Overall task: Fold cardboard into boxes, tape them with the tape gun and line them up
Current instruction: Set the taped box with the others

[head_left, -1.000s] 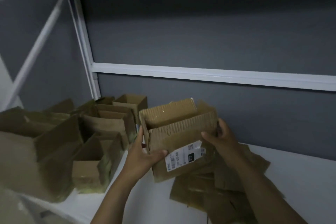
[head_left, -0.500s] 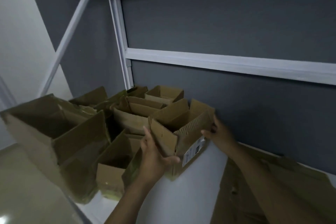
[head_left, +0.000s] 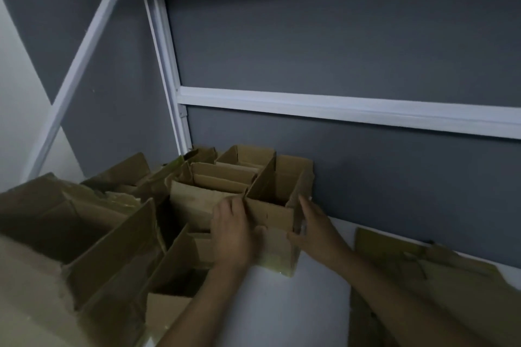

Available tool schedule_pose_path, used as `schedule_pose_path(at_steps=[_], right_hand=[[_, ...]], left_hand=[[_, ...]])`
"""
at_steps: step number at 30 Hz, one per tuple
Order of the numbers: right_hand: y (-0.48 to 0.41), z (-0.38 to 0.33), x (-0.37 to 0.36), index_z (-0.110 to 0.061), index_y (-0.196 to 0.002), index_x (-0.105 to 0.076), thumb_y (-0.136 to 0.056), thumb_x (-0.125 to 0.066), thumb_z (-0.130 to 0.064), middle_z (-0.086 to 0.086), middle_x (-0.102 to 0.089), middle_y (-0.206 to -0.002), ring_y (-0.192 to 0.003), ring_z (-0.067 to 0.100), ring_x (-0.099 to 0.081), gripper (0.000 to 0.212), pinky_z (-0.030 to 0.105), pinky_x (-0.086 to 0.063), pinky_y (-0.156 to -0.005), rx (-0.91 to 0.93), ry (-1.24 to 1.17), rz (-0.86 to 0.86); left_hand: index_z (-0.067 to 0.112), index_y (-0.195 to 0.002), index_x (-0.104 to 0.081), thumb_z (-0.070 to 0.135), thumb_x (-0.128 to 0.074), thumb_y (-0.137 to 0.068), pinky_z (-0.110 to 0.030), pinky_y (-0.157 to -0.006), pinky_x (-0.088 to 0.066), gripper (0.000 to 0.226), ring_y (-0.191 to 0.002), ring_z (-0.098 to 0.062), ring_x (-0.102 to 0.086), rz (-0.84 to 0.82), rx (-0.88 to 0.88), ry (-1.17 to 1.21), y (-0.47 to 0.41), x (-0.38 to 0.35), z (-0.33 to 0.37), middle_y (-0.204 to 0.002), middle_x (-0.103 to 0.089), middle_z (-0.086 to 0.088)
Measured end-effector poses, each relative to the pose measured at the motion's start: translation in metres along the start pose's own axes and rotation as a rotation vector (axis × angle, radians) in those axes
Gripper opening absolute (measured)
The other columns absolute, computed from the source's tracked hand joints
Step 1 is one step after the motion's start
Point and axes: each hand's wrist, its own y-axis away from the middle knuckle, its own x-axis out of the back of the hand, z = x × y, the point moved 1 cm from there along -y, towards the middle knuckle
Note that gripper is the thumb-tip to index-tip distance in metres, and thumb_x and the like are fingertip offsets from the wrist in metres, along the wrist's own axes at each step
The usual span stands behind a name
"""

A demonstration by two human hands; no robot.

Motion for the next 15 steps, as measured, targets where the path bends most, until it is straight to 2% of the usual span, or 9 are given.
schedule_pose_path(at_steps=[3, 7, 9, 11, 13, 14, 15], right_hand=[[-0.008, -0.002, 0.0, -0.02, -0.153, -0.001, -0.092, -0.062, -0.032, 0.006, -0.014, -0.158, -0.141, 0.024, -0.026, 0.087, 0.034, -0.032, -0.111, -0.032, 0.079, 0.055], [-0.008, -0.003, 0.0, -0.018, -0.153, 0.003, -0.094, -0.055, -0.038, 0.012, -0.024, -0.155, -0.134, 0.03, -0.035, 0.086, 0.041, -0.039, -0.104, -0.091, 0.24, 0.064], [-0.004, -0.005, 0.003, -0.016, -0.153, -0.001, -0.094, -0.054, -0.04, 0.014, -0.033, -0.149, -0.128, 0.032, -0.042, 0.083, 0.043, -0.044, -0.098, -0.121, 0.281, 0.069], [0.005, -0.004, 0.008, -0.016, -0.149, -0.022, -0.093, -0.053, -0.042, 0.013, -0.045, -0.138, -0.12, 0.033, -0.049, 0.069, 0.044, -0.047, -0.094, -0.118, 0.303, 0.068], [0.022, -0.007, 0.017, -0.017, -0.127, -0.05, -0.095, -0.049, -0.043, 0.011, -0.055, -0.126, -0.114, 0.031, -0.054, 0.042, 0.042, -0.048, -0.091, -0.116, 0.307, 0.071], [0.035, -0.007, 0.025, -0.015, -0.12, -0.057, -0.096, -0.047, -0.041, 0.011, -0.057, -0.125, -0.113, 0.03, -0.054, 0.037, 0.041, -0.046, -0.093, -0.126, 0.35, 0.06], [0.049, -0.006, 0.032, -0.012, -0.121, -0.059, -0.097, -0.048, -0.039, 0.011, -0.056, -0.128, -0.116, 0.029, -0.053, 0.038, 0.039, -0.044, -0.097, -0.125, 0.415, 0.048]], left_hand=[[0.024, -0.141, -0.033, 0.047, -0.063, -0.086, -0.033, -0.108, -0.028, 0.067, -0.126, -0.02, -0.031, 0.013, -0.066, -0.107, -0.007, 0.003, 0.001, -0.138, -0.035, -0.003], [0.022, -0.136, -0.036, 0.048, -0.058, -0.088, -0.035, -0.106, -0.029, 0.059, -0.123, -0.024, -0.035, -0.043, -0.137, -0.251, -0.011, 0.005, 0.002, -0.132, -0.04, -0.007], [0.02, -0.134, -0.038, 0.047, -0.054, -0.091, -0.034, -0.103, -0.031, 0.054, -0.12, -0.025, -0.037, -0.053, -0.178, -0.309, -0.007, 0.011, 0.005, -0.129, -0.041, -0.007], [0.018, -0.134, -0.039, 0.044, -0.051, -0.093, -0.035, -0.102, -0.031, 0.05, -0.12, -0.025, -0.038, -0.062, -0.233, -0.342, 0.0, 0.018, 0.011, -0.129, -0.04, -0.008], [0.017, -0.134, -0.043, 0.034, -0.049, -0.095, -0.036, -0.104, -0.031, 0.043, -0.122, -0.027, -0.038, -0.066, -0.305, -0.363, 0.007, 0.023, 0.019, -0.132, -0.041, -0.009], [0.017, -0.134, -0.044, 0.029, -0.047, -0.096, -0.036, -0.105, -0.031, 0.04, -0.123, -0.028, -0.038, -0.073, -0.336, -0.363, 0.01, 0.023, 0.025, -0.134, -0.042, -0.008], [0.016, -0.134, -0.045, 0.027, -0.045, -0.097, -0.038, -0.105, -0.03, 0.039, -0.125, -0.029, -0.039, -0.087, -0.358, -0.364, 0.014, 0.023, 0.032, -0.136, -0.043, -0.009]])
